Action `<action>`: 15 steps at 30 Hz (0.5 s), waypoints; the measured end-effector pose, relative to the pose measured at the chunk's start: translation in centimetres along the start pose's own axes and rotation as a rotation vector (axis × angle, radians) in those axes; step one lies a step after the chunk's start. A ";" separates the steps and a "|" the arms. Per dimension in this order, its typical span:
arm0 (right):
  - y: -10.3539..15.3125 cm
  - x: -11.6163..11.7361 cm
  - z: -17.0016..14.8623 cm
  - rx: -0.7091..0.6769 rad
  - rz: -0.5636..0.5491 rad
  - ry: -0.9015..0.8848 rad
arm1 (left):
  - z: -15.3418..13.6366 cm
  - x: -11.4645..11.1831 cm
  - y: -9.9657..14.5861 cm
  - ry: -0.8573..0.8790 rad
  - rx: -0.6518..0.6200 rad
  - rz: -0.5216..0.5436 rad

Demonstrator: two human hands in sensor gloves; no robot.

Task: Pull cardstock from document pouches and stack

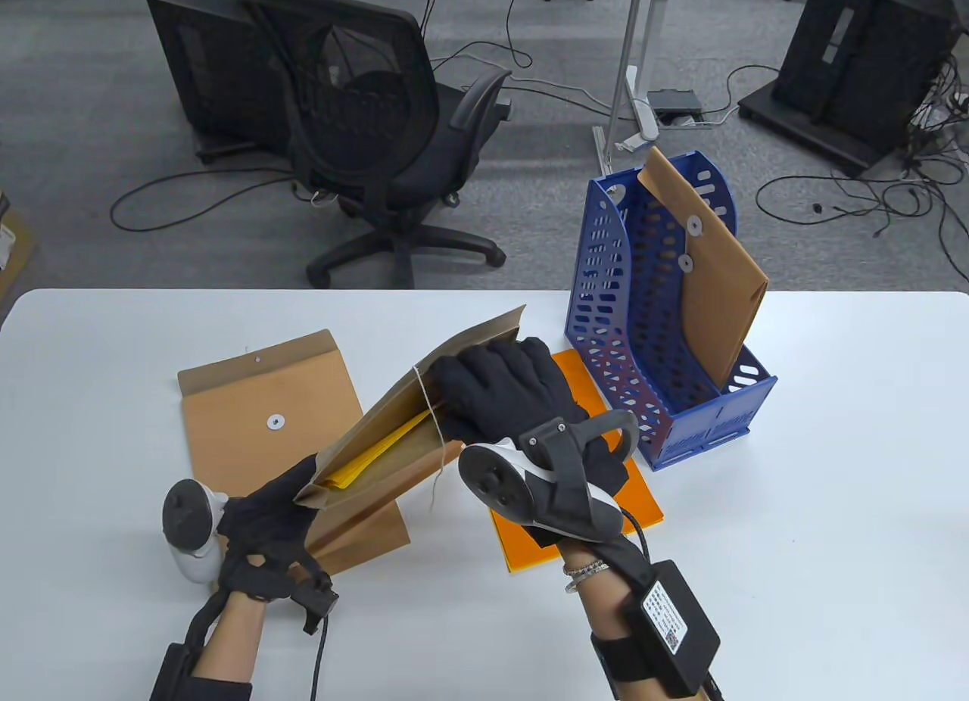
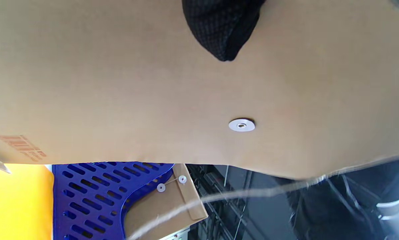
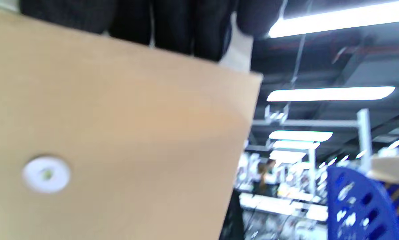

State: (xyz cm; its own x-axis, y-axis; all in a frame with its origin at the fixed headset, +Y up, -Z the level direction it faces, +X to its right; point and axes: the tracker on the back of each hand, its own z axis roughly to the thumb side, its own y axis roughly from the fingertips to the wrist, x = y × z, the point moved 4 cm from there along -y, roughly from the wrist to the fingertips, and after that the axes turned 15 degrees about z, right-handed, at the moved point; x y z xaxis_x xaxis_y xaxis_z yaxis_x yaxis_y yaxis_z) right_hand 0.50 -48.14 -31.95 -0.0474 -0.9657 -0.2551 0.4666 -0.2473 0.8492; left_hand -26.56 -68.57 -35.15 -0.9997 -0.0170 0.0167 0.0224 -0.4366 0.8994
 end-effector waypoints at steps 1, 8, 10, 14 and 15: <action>-0.2 0.3 0.1 -0.035 0.063 -0.023 | -0.1 0.2 0.0 0.008 0.003 0.002; -1.9 1.0 1.5 -0.032 0.297 0.067 | -0.3 0.3 0.0 -0.007 0.012 -0.026; -2.5 1.0 2.0 -0.043 0.334 0.061 | -0.4 0.3 -0.1 0.007 0.019 -0.040; -3.9 1.5 3.0 -0.064 0.449 0.033 | 0.1 -0.3 -0.1 0.023 -0.004 -0.069; -4.2 2.0 3.2 -0.064 0.513 0.017 | 0.4 -0.6 -0.1 0.024 -0.015 -0.078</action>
State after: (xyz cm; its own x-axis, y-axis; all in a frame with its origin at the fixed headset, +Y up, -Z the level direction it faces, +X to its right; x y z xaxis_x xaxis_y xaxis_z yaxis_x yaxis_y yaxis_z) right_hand -4.38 -49.29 -34.56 0.2161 -0.9598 0.1789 0.4795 0.2640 0.8369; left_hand -25.96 -68.15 -35.12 -0.9979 -0.0036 -0.0639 -0.0554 -0.4504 0.8911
